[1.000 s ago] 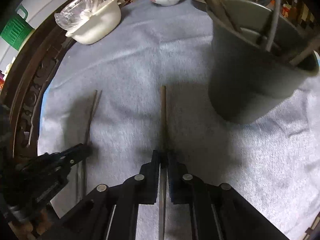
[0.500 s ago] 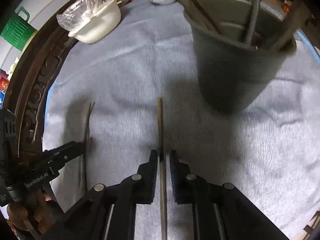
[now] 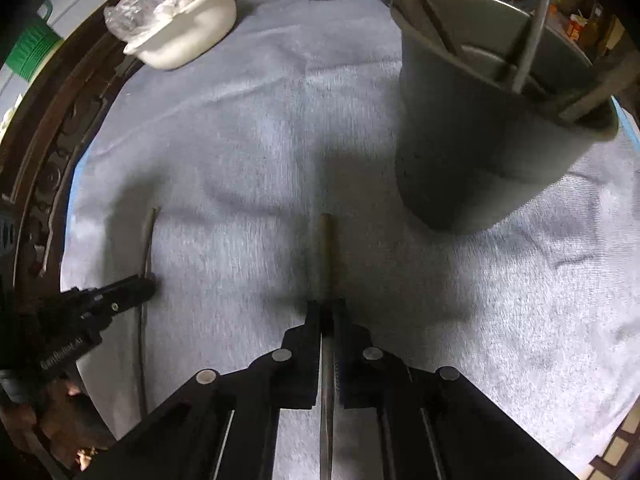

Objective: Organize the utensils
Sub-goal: 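Lift both held chopsticks upright and carry them toward the grey cup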

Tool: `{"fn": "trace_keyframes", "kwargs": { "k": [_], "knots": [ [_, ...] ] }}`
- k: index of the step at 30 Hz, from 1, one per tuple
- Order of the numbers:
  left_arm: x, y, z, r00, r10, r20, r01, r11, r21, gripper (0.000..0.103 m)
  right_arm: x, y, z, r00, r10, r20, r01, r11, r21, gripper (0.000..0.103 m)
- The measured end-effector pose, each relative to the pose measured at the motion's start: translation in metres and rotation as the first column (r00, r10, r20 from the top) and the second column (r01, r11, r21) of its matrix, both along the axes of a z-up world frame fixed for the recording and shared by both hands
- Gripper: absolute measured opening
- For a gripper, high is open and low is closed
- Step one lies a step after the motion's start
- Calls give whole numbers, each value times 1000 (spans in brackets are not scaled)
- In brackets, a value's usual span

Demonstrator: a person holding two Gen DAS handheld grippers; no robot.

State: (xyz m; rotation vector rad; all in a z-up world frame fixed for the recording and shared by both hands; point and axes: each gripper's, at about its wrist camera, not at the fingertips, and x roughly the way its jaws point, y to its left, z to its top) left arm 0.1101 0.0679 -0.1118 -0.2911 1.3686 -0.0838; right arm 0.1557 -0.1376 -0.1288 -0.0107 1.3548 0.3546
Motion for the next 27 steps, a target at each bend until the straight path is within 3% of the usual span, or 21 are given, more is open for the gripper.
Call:
{"fn": "trace_keyframes", "kwargs": {
  "k": [6,12,14,18,20,23,25,27],
  "knots": [
    [24,1,-4,998,-11,-55,10,1000,-22,7,8,14,-4,998,53,-41,-56,996,-64,8],
    [16,2,-3,1000,-3,-29,2,999,-34,5,2,30,-4,997,76,-5,-76,992,-96,6],
    [4,7,4,1000,9,5,-9,998,-58,5,-15,23,0,997,67,24,-65,997,-52,6],
    [-22,24,34,986,73,150,-57,993,-106,5,-48,2,22,992,-12,122,2,996,87,6],
    [-33,31,51,967,116,227,-92,989,-116,5,-58,-12,36,983,-65,171,38,987,153,6],
    [-36,37,77,918,174,355,-139,983,-122,5,-68,-37,69,952,-143,272,80,970,230,6],
    [-39,26,96,868,183,462,-155,983,-98,5,-70,-44,89,916,-194,350,106,961,257,6],
    [-44,14,111,809,186,558,-183,981,-62,5,-73,-50,106,861,-252,442,138,952,273,6]
  ]
}}
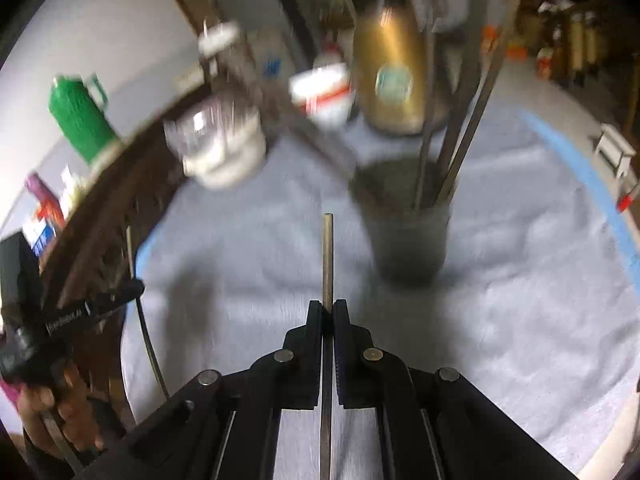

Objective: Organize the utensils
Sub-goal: 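Lift both held chopsticks upright and carry them toward the grey cup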

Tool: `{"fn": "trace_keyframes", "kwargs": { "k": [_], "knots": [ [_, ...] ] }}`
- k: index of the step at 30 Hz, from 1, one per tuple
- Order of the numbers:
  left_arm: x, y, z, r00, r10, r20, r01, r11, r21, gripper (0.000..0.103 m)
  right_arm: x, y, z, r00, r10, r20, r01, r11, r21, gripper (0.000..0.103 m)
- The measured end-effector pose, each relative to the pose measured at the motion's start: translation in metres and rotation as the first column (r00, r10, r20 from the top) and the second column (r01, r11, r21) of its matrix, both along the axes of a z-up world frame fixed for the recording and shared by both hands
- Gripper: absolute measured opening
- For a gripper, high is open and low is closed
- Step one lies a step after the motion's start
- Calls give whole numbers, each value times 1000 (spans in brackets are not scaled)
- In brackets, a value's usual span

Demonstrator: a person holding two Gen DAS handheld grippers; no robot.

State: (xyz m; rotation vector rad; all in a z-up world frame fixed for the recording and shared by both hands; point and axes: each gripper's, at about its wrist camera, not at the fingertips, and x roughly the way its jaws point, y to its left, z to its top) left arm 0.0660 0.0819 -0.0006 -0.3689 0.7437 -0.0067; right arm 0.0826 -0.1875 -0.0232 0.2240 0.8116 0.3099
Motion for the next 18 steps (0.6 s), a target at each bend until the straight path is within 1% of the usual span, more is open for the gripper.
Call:
{"fn": "trace_keyframes", "kwargs": {
  "k": [1,3,4,5,6,8,9,12,14,18],
  "knots": [
    [-4,-5,5,999,12,50,-14,1000,27,5,-5,-6,10,999,-24,43,24,1000,-11,6],
    [-15,-12,12,991,35,131,-45,996,74,5,-10,-10,18,990,-66,123,68,998,-12,6],
    [-19,-16,15,983,41,178,-58,994,91,5,-11,-10,20,981,-92,168,98,995,-27,6],
    [-22,-15,14,977,46,209,-69,992,105,5,-14,-10,23,969,-115,218,127,991,-42,6],
    [-23,-22,13,967,58,247,-93,987,129,5,-13,-15,25,961,-130,245,144,989,-40,6],
    [-22,-33,13,956,62,285,-111,981,159,5,-13,-19,28,948,-147,282,169,984,-54,6],
    [-22,-34,10,953,66,295,-121,977,173,5,-11,-17,27,938,-155,309,186,980,-73,6],
    [-18,-42,2,948,68,311,-143,964,223,5,-6,-11,18,927,-164,336,208,973,-100,6],
    [-22,-41,-2,950,66,305,-144,960,240,5,-5,-9,13,926,-159,342,211,970,-122,6],
    [-29,-34,-14,953,84,293,-157,959,237,5,-18,-13,15,918,-149,367,212,967,-138,6]
  ]
}}
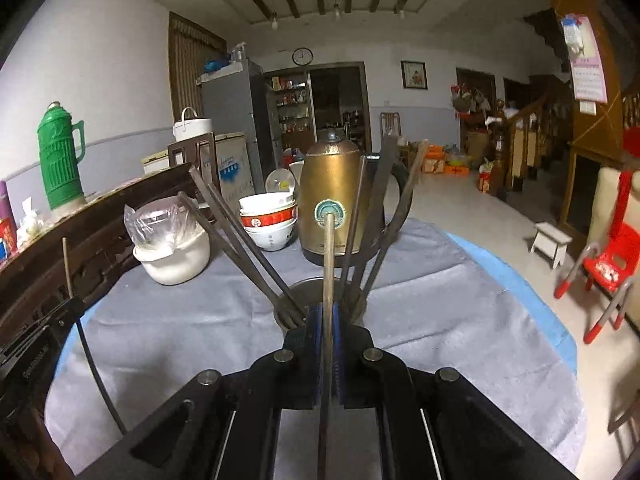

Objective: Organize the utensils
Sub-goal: 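Lift both held chopsticks upright and carry them toward the grey cup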

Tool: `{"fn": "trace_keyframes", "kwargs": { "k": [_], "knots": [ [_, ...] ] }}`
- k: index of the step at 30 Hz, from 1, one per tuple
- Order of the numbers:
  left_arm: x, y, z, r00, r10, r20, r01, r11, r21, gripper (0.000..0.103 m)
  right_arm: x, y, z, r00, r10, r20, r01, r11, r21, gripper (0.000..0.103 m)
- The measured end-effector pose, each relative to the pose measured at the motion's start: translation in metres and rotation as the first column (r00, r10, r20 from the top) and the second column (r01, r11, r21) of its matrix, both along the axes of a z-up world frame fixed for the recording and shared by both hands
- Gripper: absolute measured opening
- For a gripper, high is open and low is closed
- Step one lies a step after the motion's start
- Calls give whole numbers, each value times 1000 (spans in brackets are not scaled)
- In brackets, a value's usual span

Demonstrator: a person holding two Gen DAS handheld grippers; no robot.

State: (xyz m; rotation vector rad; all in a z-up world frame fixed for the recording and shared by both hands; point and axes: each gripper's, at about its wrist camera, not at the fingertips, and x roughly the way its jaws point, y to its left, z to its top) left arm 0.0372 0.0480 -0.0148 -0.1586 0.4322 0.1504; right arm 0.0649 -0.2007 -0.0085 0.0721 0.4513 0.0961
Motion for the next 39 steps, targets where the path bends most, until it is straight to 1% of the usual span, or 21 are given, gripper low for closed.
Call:
{"fn": "trace_keyframes", "kwargs": {
  "k": [6,11,15,23,27,35,37,39],
  "knots": [
    [-35,14,5,1000,7,26,-7,1000,-15,6,-39,-8,10,999,24,39,-24,1000,-8,6],
    [-68,22,11,999,6,50,-5,1000,-30,7,-73,-15,20,998,45,54,-45,999,-11,6],
    [-89,22,14,998,-8,60,10,999,-31,8,-98,-19,24,997,57,52,-57,998,-7,6],
    [-127,25,14,999,-23,49,26,999,-47,8,-129,-26,25,998,57,34,-58,998,22,6],
    [-139,20,14,998,-38,49,41,998,-47,8,-144,-26,25,998,63,28,-64,998,21,6],
    [-147,16,15,998,-55,44,58,996,-69,7,-154,-27,24,998,64,25,-65,997,31,6],
    [-146,13,18,997,-59,48,62,996,-62,6,-153,-28,25,998,65,26,-66,997,37,6],
    [-141,9,22,997,-60,46,62,997,-38,5,-153,-29,29,997,65,33,-67,997,49,6]
  ]
}}
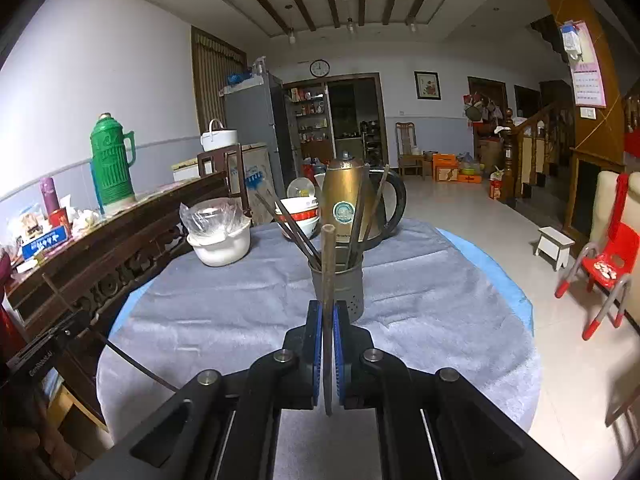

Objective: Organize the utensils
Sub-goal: 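Lift both held chopsticks upright and carry them toward the grey cup, then move both tools with upright chopsticks above the grey cup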

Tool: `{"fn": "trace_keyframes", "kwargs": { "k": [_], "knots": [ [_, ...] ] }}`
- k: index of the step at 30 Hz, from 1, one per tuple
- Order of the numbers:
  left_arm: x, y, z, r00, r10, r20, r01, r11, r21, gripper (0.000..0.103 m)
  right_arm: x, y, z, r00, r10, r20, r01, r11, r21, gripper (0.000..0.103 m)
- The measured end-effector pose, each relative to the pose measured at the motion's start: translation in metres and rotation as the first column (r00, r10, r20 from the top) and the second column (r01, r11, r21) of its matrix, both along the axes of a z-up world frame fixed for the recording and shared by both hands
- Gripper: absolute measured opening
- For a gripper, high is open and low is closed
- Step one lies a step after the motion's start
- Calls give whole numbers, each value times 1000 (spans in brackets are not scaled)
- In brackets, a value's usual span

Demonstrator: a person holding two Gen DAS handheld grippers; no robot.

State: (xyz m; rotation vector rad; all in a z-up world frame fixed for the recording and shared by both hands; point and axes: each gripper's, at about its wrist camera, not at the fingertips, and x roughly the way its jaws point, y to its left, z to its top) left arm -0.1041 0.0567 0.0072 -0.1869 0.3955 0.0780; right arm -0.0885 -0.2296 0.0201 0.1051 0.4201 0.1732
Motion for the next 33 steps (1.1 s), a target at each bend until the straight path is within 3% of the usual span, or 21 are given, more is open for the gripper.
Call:
{"fn": "trace_keyframes", "kwargs": {
  "k": [8,18,26,33],
  "knots": [
    [27,-12,23,998,59,-27,-58,997,58,5,-1,0,27,998,2,62,-3,1000,4,6],
    [45,-26,47,998,48,-35,-46,996,73,5,-6,2,55,993,3,119,-3,1000,-2,6],
    [56,-28,49,997,34,-73,-30,998,55,5,-7,0,61,992,6,124,-5,1000,-2,6],
    [80,-27,42,987,33,-160,-29,999,31,5,-3,3,65,992,14,124,-12,1000,-16,6]
  ]
}}
